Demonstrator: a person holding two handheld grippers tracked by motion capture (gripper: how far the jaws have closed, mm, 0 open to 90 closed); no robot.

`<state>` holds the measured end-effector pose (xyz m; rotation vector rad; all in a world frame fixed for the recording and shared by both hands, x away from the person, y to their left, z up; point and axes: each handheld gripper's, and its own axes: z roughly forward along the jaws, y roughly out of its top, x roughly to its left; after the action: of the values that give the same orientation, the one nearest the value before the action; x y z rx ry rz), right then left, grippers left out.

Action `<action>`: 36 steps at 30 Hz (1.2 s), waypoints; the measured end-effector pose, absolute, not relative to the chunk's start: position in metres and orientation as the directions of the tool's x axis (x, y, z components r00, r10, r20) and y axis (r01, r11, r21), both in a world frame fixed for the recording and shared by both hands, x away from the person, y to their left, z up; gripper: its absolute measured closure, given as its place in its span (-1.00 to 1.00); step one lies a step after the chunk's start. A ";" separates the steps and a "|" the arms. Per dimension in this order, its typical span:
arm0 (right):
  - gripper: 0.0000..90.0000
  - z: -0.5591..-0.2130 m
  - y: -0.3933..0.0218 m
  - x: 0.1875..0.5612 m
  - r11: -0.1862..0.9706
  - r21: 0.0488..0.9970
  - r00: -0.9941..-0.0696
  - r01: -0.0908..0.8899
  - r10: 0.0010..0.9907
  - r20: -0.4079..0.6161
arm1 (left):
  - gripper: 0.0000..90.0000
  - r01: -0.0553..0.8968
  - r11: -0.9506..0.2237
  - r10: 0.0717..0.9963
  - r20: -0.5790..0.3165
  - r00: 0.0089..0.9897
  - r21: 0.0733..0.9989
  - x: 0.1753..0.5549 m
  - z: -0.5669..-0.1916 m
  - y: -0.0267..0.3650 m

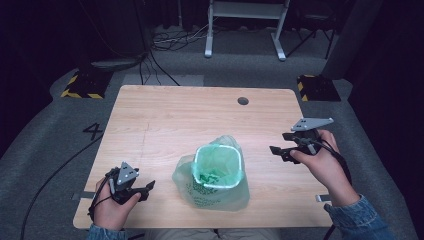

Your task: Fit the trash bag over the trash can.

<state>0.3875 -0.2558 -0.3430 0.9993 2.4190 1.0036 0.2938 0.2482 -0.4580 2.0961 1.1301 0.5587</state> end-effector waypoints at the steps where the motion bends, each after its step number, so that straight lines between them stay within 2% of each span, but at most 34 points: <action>1: -0.31 -0.345 -0.259 0.388 0.502 0.719 -0.693 0.480 0.720 -0.040 | -0.37 0.556 -0.398 0.845 0.055 0.532 0.730 0.294 -0.459 0.249; 24: -0.34 -0.418 -0.301 0.384 0.445 0.661 -0.604 0.604 0.797 0.016 | -0.40 0.600 -0.380 0.851 0.011 0.525 0.704 0.300 -0.472 0.256; 36: -0.36 -0.447 -0.311 0.374 0.429 0.657 -0.591 0.620 0.806 0.031 | -0.41 0.608 -0.378 0.853 0.007 0.522 0.698 0.302 -0.478 0.259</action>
<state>0.3737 -0.3107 -0.4475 1.2333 2.3983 0.9205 0.3025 0.2595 -0.4775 2.1188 1.1828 0.4893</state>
